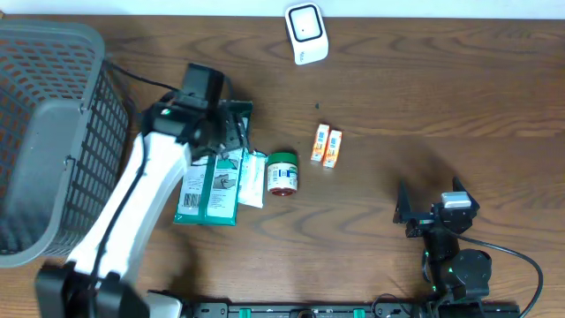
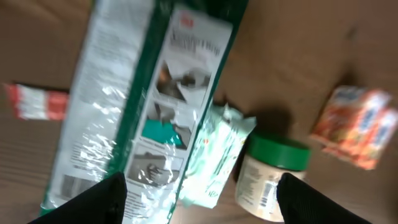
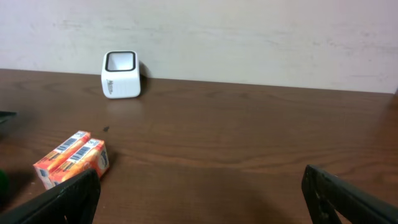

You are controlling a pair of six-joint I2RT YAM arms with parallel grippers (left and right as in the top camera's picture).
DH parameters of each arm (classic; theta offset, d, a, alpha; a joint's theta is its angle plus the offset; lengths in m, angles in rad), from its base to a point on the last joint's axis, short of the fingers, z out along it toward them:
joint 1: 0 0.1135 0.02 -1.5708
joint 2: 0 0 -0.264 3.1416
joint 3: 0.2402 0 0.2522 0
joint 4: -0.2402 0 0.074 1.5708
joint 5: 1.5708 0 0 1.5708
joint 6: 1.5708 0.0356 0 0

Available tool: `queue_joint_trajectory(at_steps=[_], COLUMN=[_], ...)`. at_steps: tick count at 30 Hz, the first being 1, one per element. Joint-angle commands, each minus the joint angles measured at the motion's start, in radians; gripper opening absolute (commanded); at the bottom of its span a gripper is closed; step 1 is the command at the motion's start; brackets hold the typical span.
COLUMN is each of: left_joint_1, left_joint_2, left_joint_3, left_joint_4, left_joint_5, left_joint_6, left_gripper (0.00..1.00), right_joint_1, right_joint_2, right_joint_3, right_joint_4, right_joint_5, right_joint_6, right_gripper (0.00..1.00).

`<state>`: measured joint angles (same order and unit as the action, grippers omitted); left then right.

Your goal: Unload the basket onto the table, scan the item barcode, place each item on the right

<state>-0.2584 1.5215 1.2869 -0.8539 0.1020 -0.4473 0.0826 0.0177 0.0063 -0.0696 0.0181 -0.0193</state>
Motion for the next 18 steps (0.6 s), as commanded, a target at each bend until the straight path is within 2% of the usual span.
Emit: queue_joint_trajectory(at_steps=[1,6,12,13,18], left_joint_1=[0.027,0.076,0.113,0.113,0.113], left_joint_2=[-0.092,-0.183,-0.212,-0.210,-0.209], left_joint_3=[0.013,0.013,0.013,0.013,0.013], left_joint_4=[0.003,-0.008,-0.008,-0.008,-0.008], left_joint_5=[-0.104,-0.200,-0.200,-0.200,-0.200], left_joint_6=[0.008,0.015,0.050,0.050,0.050], left_gripper=[0.78,0.78,0.79,0.92,0.92], right_joint_1=[0.007,0.007,0.007,0.007,0.007], right_joint_2=[-0.003,-0.003,-0.003,-0.003,-0.003], right_joint_3=[-0.001,-0.001,-0.001,-0.001,-0.001], right_joint_4=[-0.003,-0.003,-0.003,-0.003,-0.003], right_joint_5=[-0.001,-0.001,-0.001,-0.001,-0.001], right_joint_6=[-0.012,-0.012,-0.012,-0.012,-0.012], right_gripper=[0.99,0.99,0.99,0.99,0.99])
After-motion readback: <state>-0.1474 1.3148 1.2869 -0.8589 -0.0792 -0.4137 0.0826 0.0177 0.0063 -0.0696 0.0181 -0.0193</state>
